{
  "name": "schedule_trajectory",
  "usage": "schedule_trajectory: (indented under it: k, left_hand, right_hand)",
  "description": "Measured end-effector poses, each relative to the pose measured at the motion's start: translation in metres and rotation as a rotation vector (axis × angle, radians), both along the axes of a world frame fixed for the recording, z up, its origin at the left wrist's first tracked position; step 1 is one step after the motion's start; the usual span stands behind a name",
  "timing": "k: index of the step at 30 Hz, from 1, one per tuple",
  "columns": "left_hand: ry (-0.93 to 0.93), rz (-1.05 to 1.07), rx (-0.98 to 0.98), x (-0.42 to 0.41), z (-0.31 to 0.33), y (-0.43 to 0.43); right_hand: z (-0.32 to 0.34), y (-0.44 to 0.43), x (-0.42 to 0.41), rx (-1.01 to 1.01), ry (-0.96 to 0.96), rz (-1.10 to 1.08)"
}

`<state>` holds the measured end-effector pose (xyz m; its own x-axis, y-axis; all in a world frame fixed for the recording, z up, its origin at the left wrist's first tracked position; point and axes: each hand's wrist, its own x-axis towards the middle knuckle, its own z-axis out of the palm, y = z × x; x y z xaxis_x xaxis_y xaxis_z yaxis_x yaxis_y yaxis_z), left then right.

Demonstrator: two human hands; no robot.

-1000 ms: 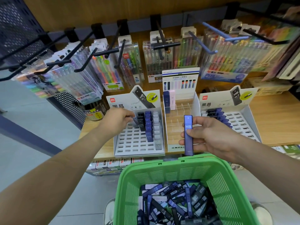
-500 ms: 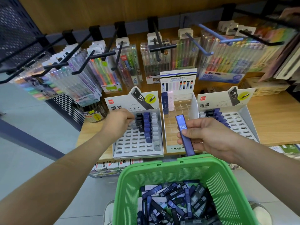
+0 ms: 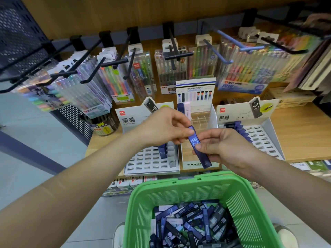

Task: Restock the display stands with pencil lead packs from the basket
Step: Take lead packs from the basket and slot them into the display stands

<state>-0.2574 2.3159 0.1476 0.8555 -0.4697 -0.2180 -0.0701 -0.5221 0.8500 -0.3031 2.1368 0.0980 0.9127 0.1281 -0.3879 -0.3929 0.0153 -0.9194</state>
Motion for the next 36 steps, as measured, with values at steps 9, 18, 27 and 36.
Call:
schedule_trajectory:
  k: [9, 18, 27, 36]
  left_hand:
    - [-0.21, -0.007, 0.442, 0.016, -0.011, 0.07]
    - [-0.422, -0.004, 0.511, 0.001, -0.072, 0.081]
    - [-0.469, -0.13, 0.557, -0.001, -0.081, 0.077]
    - [-0.548, 0.003, 0.493, -0.004, -0.102, 0.074]
  right_hand:
    - [-0.037, 0.003, -0.008, -0.486, -0.127, 0.228]
    - [-0.095, 0.031, -0.024, -0.756, -0.145, 0.406]
    - [-0.109, 0.044, -0.019, -0.648, -0.1, 0.29]
    - [-0.13, 0.08, -0.023, -0.669, -0.154, -0.041]
